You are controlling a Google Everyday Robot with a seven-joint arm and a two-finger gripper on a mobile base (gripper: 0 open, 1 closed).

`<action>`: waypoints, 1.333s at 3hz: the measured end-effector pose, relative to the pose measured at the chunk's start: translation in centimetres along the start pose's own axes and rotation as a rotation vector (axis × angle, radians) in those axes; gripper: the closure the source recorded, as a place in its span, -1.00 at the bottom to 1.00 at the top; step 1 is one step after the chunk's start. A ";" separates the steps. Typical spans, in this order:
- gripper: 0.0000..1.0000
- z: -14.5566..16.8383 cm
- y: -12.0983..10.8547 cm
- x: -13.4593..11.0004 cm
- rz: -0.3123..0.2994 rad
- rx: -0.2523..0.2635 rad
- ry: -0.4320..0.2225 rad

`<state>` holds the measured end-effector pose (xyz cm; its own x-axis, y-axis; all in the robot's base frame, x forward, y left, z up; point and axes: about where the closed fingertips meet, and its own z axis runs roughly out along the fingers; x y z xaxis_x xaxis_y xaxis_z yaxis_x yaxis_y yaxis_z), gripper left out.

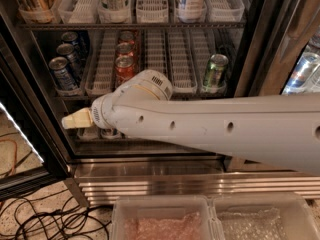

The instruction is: Pick pepsi can from middle shelf of fridge

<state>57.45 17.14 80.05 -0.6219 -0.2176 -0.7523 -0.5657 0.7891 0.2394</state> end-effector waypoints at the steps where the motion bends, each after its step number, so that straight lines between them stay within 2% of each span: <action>1: -1.00 0.0 0.1 -1.1 -0.011 0.020 -0.024; 2: -1.00 0.7 2.0 -4.2 -0.057 0.027 -0.082; 3: -0.86 2.1 3.5 -6.1 -0.091 0.025 -0.110; 4: -0.84 3.9 4.5 -6.7 -0.102 0.012 -0.110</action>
Offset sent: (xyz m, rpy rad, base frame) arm 0.0317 0.0805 0.0469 0.0014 -0.2051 0.0004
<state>61.15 24.41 83.76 -0.4977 -0.2331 -0.8354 -0.6160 0.7731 0.1512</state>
